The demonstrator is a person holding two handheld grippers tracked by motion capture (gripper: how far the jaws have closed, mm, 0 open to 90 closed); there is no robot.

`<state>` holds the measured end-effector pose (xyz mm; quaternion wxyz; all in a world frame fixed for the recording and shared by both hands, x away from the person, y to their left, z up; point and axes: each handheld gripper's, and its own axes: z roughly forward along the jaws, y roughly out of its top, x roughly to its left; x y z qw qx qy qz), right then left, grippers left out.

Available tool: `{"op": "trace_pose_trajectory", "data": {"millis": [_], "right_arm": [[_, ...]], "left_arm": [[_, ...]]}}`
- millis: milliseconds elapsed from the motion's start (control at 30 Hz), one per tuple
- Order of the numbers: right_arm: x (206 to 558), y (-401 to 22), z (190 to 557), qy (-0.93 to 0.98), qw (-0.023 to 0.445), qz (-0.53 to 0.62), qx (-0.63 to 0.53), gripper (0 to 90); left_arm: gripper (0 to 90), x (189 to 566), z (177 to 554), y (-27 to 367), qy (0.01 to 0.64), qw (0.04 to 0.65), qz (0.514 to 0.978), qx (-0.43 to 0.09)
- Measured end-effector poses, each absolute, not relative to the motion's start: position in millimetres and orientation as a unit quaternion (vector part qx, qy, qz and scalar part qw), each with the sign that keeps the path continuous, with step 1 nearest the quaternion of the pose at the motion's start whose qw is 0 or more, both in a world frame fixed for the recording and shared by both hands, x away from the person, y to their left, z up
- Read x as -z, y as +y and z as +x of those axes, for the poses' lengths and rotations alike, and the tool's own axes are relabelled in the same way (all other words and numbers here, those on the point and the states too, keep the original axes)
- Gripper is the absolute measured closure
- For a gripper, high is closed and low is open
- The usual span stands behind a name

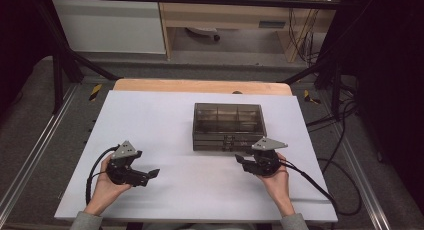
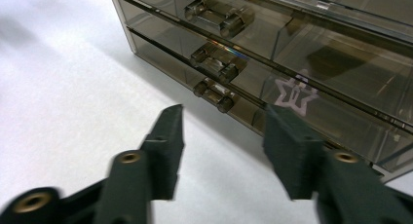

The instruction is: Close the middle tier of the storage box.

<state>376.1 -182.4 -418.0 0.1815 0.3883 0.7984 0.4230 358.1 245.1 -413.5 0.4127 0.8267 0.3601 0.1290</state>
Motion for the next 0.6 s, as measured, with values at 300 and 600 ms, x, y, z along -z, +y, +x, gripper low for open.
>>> {"op": "trace_pose_trajectory", "data": {"millis": [300, 600], "right_arm": [[416, -183, 367, 0.801, 0.165, 0.382, -0.43, 24.1], [420, -193, 360, 0.796, 0.138, 0.398, -0.436, 5.3]], "left_arm": [[4.1, 414, 358, 245, 0.36, 0.413, 0.827, -0.129], [4.0, 414, 358, 245, 0.359, 0.413, 0.827, -0.128]]}}
